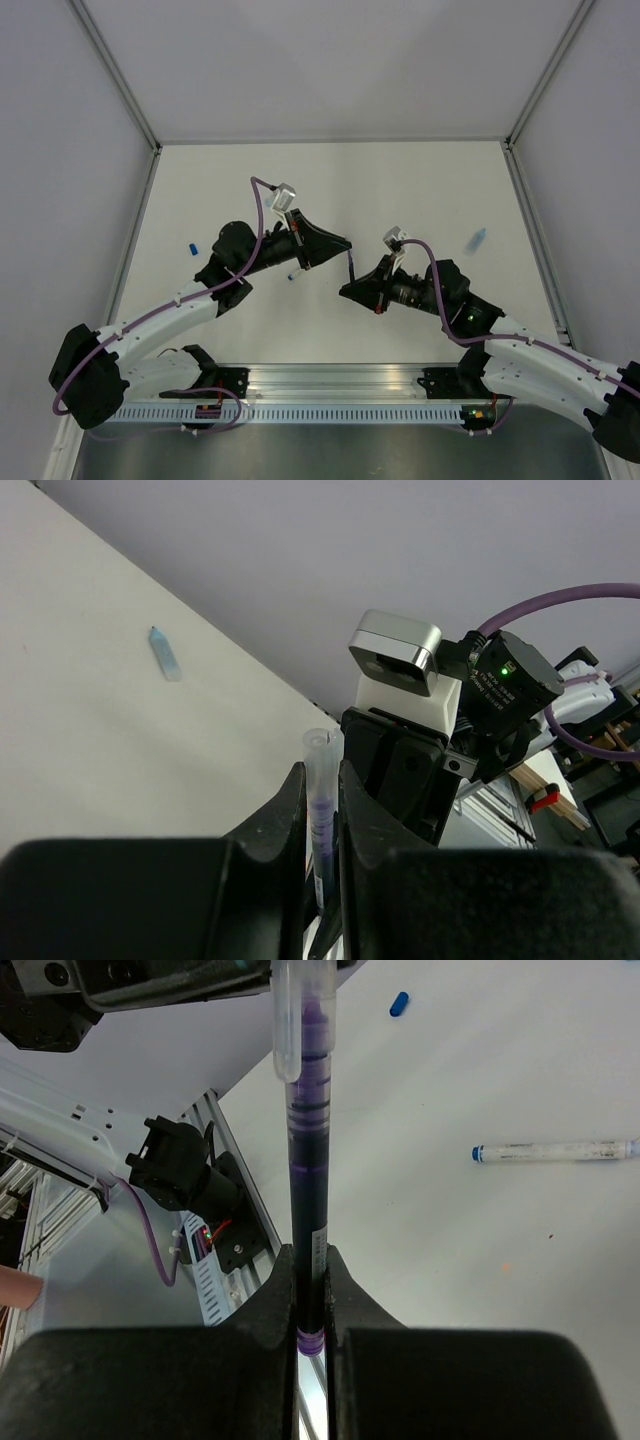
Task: Insert the pens into the pen caps
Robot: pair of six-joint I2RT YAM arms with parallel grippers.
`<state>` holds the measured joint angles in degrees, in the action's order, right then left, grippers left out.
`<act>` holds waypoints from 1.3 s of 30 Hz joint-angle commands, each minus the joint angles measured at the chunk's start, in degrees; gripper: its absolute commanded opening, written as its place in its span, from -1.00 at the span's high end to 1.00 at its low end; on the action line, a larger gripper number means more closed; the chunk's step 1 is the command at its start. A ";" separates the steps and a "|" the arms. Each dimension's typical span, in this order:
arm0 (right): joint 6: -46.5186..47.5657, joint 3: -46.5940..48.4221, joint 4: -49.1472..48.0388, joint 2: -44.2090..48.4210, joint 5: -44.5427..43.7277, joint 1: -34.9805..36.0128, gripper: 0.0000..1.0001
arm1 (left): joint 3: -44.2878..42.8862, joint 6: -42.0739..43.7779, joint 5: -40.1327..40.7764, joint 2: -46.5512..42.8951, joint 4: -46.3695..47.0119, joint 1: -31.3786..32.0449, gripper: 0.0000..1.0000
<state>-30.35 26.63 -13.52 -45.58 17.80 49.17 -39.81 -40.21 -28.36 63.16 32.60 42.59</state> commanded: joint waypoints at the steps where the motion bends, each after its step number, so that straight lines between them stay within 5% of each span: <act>1: 1.08 1.05 -5.64 2.25 -4.62 -0.48 1.00 | 0.09 0.57 -1.97 0.74 -6.58 1.44 0.95; 7: 1.34 1.40 -5.47 1.02 -4.71 -0.48 1.00 | 0.09 0.13 -4.76 1.27 -6.15 1.44 0.89; 15: 1.08 2.02 -5.20 -0.21 -2.34 -0.48 1.00 | -0.70 0.48 -2.76 -1.89 -8.51 1.44 -0.28; 20: 0.64 2.20 -5.64 -0.82 -0.32 -0.39 1.00 | -3.86 2.14 -0.82 -2.34 -11.94 1.44 -0.56; 39: -0.06 2.46 -5.82 -1.44 1.80 0.31 1.00 | -13.54 5.31 4.98 2.32 -17.04 1.44 -0.54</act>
<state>-30.11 26.65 -16.32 -46.98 18.31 49.04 -50.59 -37.39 -25.43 65.12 16.12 43.90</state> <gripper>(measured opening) 0.059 0.778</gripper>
